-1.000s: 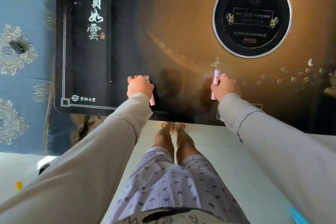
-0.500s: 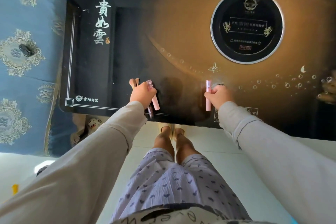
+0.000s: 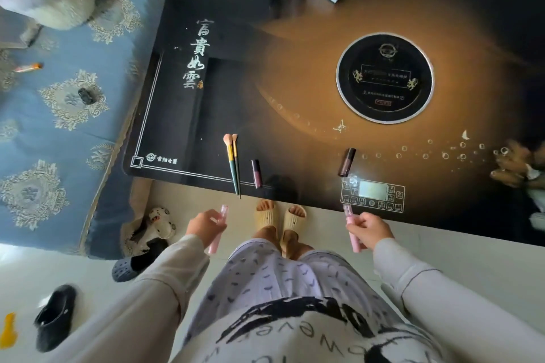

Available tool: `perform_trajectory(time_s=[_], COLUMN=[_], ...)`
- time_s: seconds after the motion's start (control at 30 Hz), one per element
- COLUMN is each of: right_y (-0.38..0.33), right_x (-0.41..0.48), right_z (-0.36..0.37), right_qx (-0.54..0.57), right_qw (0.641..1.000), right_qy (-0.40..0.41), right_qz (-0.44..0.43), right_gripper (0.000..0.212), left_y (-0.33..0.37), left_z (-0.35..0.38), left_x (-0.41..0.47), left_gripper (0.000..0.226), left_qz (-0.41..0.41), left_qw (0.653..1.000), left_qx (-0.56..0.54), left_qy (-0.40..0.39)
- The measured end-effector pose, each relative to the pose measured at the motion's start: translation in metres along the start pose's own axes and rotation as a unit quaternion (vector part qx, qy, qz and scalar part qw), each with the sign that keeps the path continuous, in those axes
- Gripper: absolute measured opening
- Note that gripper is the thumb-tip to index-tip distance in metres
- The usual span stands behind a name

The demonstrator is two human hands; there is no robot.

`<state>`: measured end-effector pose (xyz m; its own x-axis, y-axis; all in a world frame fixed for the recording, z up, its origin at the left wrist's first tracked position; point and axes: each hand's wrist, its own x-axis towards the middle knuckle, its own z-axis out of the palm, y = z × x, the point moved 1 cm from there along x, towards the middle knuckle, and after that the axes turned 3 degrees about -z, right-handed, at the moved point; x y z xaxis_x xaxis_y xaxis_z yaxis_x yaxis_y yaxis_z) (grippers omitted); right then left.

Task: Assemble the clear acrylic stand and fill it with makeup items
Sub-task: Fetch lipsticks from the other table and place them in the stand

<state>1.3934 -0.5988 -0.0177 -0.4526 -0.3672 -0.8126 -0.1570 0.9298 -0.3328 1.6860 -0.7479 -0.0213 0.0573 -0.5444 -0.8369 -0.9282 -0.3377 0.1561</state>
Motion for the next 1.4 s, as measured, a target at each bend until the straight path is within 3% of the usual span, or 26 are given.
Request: perform_trajectory(time_s=[0.3, 0.5, 0.6, 0.9, 1.07, 1.4], right_y=[0.010, 0.048, 0.074, 0.136, 0.155, 0.194], right_x=[-0.018, -0.049, -0.072, -0.132, -0.162, -0.194], right_z=[-0.021, -0.003, 0.023, 0.116, 0.157, 0.173], right_qx=[0.076, 0.177, 0.239, 0.306, 0.353, 0.447], right_qw=[0.995, 0.976, 0.957, 0.909, 0.867, 0.793], right_qy=[0.066, 0.115, 0.127, 0.138, 0.129, 0.152], right_qz=[-0.004, 0.049, 0.107, 0.246, 0.327, 0.385], right_gripper=[0.008, 0.006, 0.014, 0.008, 0.024, 0.029], left_y=[-0.021, 0.008, 0.033, 0.103, 0.143, 0.179], left_z=[0.010, -0.002, -0.006, 0.019, 0.054, 0.132], left_x=[-0.006, 0.001, 0.004, 0.001, -0.022, -0.070], left_gripper=[0.029, 0.030, 0.032, 0.031, 0.030, 0.031], left_qz=[0.019, 0.072, 0.122, 0.233, 0.296, 0.347], left_qw=[0.998, 0.985, 0.968, 0.908, 0.866, 0.794], left_qx=[0.052, 0.153, 0.218, 0.341, 0.386, 0.469], left_qy=[-0.012, -0.030, -0.037, -0.077, -0.116, -0.172])
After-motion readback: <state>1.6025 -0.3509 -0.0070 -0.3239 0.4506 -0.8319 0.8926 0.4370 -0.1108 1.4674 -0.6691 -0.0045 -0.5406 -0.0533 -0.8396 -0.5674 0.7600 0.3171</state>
